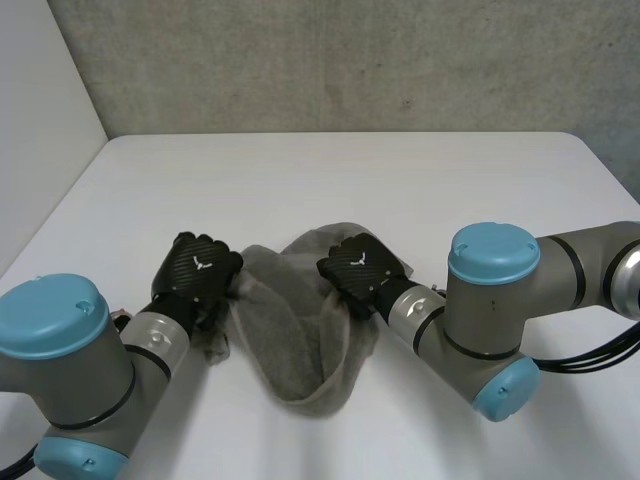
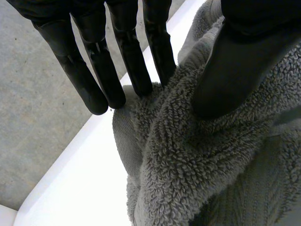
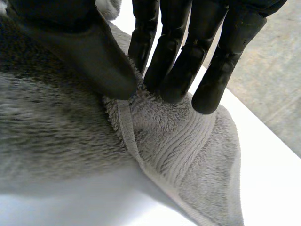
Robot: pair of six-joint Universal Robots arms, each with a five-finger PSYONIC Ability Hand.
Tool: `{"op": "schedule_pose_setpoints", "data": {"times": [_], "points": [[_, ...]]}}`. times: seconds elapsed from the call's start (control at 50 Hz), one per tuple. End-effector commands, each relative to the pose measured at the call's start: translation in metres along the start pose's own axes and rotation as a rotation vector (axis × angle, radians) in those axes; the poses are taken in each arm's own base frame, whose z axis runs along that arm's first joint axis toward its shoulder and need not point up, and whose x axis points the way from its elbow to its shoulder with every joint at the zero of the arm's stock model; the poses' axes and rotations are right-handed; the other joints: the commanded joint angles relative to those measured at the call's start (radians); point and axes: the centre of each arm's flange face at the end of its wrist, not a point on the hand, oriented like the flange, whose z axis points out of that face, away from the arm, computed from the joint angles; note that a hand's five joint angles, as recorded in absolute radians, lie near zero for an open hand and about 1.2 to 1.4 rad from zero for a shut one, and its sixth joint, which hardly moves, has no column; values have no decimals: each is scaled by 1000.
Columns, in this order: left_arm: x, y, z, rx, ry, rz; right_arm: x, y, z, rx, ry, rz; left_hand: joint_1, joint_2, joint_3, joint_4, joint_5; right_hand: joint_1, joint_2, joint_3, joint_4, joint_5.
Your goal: Fold the towel.
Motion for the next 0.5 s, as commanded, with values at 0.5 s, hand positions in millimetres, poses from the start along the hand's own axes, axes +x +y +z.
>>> {"op": "schedule_pose_setpoints", "data": {"times": [0.5], "points": [[5, -14, -9, 46, 11, 4, 41, -11, -67, -124, 125, 31, -450, -460, -463, -459, -617, 99, 130, 113, 111, 106]]}}
